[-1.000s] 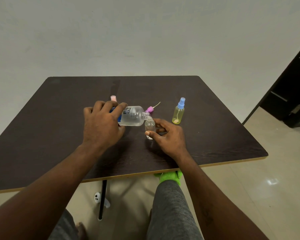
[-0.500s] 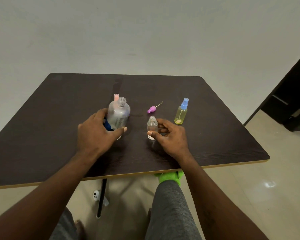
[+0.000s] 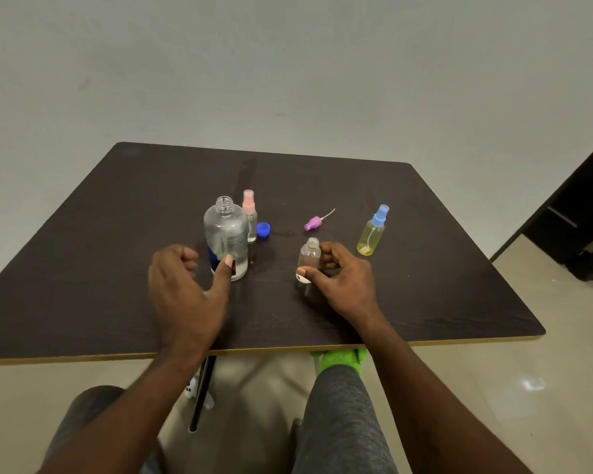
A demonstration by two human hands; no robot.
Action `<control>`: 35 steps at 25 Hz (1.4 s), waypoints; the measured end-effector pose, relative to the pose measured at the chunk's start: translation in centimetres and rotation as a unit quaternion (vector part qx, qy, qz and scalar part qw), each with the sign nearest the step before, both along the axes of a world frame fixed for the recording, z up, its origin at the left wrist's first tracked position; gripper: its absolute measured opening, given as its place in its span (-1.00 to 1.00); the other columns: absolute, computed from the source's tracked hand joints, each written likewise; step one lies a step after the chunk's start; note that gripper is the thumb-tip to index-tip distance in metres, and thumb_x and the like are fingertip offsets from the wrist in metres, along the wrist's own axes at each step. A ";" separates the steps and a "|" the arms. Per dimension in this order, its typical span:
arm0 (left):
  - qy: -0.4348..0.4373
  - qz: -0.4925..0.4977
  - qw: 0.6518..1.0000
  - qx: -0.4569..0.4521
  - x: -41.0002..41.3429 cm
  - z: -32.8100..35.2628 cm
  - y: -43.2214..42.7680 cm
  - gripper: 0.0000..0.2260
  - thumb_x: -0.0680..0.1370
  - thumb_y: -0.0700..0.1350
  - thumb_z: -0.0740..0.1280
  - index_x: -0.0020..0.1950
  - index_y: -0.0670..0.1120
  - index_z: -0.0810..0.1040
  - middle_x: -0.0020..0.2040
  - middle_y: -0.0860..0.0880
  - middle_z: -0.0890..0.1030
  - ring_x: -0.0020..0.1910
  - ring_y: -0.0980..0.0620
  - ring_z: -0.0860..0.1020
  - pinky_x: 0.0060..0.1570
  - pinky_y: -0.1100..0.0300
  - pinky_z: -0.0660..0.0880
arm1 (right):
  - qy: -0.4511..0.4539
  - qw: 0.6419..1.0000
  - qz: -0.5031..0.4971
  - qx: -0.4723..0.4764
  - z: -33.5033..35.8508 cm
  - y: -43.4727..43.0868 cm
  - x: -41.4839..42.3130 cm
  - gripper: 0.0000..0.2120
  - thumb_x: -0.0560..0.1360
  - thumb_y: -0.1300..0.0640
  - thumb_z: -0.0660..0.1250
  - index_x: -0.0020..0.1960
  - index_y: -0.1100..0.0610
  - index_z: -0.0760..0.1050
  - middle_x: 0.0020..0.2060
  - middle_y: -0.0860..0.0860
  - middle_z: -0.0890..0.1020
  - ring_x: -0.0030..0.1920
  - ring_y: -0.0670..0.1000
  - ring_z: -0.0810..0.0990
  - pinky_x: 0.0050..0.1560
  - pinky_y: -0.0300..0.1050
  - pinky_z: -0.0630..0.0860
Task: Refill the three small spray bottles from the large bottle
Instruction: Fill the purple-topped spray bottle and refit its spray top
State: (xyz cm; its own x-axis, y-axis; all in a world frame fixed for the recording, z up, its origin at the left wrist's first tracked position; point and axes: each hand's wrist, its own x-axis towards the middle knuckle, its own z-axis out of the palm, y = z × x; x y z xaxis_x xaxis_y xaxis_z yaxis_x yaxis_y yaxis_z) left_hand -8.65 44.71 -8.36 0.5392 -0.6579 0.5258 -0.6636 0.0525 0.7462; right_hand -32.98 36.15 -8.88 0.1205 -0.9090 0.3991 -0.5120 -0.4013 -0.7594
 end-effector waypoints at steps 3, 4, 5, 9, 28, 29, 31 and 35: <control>-0.106 -0.155 0.980 0.062 -3.1 -0.8 0.7 -0.81 0.52 0.05 0.46 0.00 0.15 0.46 -0.20 0.20 0.45 -0.19 0.19 0.45 -0.21 0.23 0.40 | 0.000 1.000 0.006 0.013 0.1 0.0 1.4 -0.55 0.38 -0.11 0.64 0.20 0.00 0.64 -0.05 -0.16 0.76 -0.08 -0.21 0.73 0.03 -0.12 0.69; -0.132 -0.198 0.966 0.101 -4.1 -0.9 0.4 -0.80 0.52 0.06 0.46 0.08 0.16 0.51 -0.19 0.20 0.48 -0.19 0.20 0.47 -0.21 0.24 0.40 | 0.001 1.000 0.012 0.015 0.1 0.1 1.7 -0.53 0.37 -0.14 0.64 0.20 -0.01 0.63 -0.04 -0.16 0.75 -0.08 -0.22 0.73 0.01 -0.16 0.68; -0.131 -0.217 0.958 0.132 -4.9 -1.0 -0.3 -0.72 0.51 0.06 0.47 0.18 0.15 0.53 -0.18 0.20 0.51 -0.19 0.21 0.49 -0.20 0.26 0.40 | -0.003 1.000 0.016 0.017 0.2 0.1 1.9 -0.50 0.36 -0.17 0.63 0.21 -0.01 0.62 -0.03 -0.16 0.75 -0.08 -0.22 0.72 0.00 -0.21 0.67; -0.063 -0.176 0.968 0.170 -6.6 -0.6 -3.3 -0.54 0.49 0.14 0.50 0.32 0.03 0.53 -0.26 0.17 0.56 -0.17 0.16 0.56 -0.16 0.18 0.42 | -0.139 0.988 0.002 0.071 0.1 -0.7 1.0 -0.64 0.53 -0.20 0.41 0.22 -0.03 0.61 -0.02 -0.08 0.76 -0.04 -0.07 0.75 -0.09 -0.07 0.68; -0.149 -0.156 0.953 0.212 -7.0 -0.4 -5.3 -0.53 0.54 0.45 0.19 0.14 0.09 0.48 -0.16 0.02 0.67 -0.11 -0.06 0.65 -0.20 0.03 0.52 | 0.363 0.931 -0.030 -0.027 5.2 -9.5 2.3 -0.82 0.59 0.10 0.42 0.19 0.01 0.65 0.03 -0.01 0.71 0.04 0.05 0.67 0.04 -0.04 0.61; -0.153 -0.157 0.953 0.208 -7.0 -0.5 -5.3 -0.55 0.55 0.44 0.19 0.11 0.10 0.48 -0.15 0.02 0.67 -0.11 -0.06 0.65 -0.23 0.04 0.49 | 0.251 0.966 -0.041 -0.040 6.0 -8.9 2.3 -0.85 0.58 0.09 0.44 0.15 0.00 0.67 -0.03 -0.06 0.73 -0.02 -0.03 0.69 0.01 -0.09 0.62; -0.159 -0.159 0.954 0.201 -7.0 -0.6 -5.3 -0.59 0.56 0.43 0.18 0.07 0.11 0.46 -0.15 0.04 0.66 -0.12 -0.04 0.64 -0.25 0.07 0.40 | -0.018 0.998 -0.031 -0.056 8.4 -7.1 2.2 -0.89 0.55 0.07 0.47 0.08 -0.02 0.67 -0.10 -0.10 0.75 -0.08 -0.11 0.72 -0.04 -0.17 0.63; -0.159 -0.158 0.953 0.203 -7.0 -0.8 -5.4 -0.60 0.57 0.42 0.17 0.10 0.13 0.47 -0.14 0.07 0.66 -0.11 -0.01 0.64 -0.24 0.09 0.37 | -0.209 0.977 0.020 -0.035 12.5 -4.0 1.7 -0.82 0.52 -0.04 0.44 0.06 0.01 0.65 -0.08 -0.01 0.79 -0.06 0.02 0.76 -0.28 -0.20 0.57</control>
